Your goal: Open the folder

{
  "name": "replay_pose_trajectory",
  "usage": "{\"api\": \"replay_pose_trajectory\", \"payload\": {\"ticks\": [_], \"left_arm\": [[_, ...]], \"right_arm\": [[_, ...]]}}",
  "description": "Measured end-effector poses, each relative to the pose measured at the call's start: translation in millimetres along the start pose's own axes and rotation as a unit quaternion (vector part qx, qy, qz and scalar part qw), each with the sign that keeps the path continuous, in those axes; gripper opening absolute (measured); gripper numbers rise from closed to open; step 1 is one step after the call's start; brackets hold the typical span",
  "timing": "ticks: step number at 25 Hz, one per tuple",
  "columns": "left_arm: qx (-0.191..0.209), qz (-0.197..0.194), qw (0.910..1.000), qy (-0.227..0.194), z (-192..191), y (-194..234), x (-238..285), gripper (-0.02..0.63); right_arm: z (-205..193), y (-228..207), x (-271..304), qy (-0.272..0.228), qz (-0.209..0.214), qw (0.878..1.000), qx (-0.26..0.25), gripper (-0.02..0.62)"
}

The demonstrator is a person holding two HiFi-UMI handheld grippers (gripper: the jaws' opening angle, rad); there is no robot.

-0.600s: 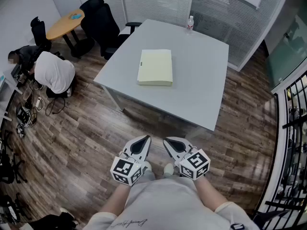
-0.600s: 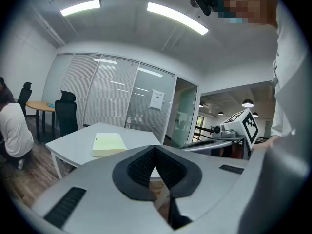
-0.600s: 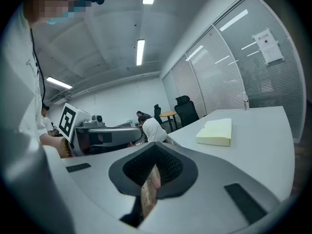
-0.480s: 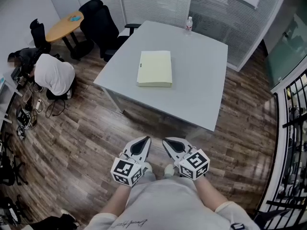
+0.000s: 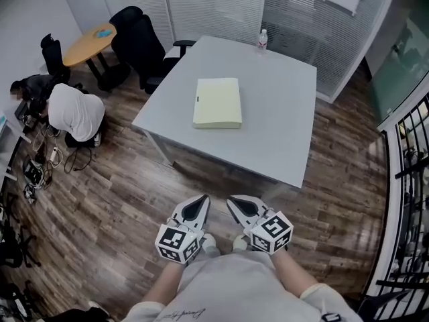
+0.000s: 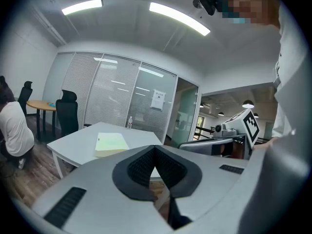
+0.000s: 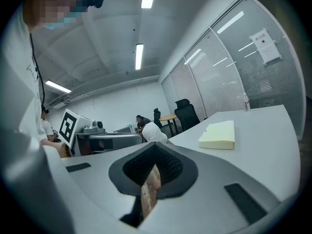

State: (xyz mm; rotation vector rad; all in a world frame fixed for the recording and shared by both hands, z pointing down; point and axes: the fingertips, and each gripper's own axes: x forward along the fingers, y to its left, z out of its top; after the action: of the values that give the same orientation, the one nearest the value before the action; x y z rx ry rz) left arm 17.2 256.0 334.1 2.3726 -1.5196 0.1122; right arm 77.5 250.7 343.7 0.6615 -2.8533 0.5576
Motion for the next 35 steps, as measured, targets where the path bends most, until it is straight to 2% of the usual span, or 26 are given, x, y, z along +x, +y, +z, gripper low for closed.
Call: {"api": "replay_pose_trajectory", "payload": {"ticks": [15,21,28,35], "left_arm": [[0.0,-0.043,0.9991,0.002,4,48,-11,0.009],[-0.005,-0.062,0.9981,0.001,0,48,-6,0.009],[-0.007,-0.056,0.9984,0.001,2,67,15,0.008],[-0.01,-0.044,0.999,0.004,18,98,58,0.008]], "right_arm": [[11,19,45,0.001,-0.033,0.999,-0.024,0.021],[5,15,46,-0.001,-0.054,0.998,-0.011,0.021],[7,-9,68,-0.004,-0.045,0.999,0.001,0.021],[33,-51,97,-0.004,-0.033,0.999,-0.001,0.021]]}}
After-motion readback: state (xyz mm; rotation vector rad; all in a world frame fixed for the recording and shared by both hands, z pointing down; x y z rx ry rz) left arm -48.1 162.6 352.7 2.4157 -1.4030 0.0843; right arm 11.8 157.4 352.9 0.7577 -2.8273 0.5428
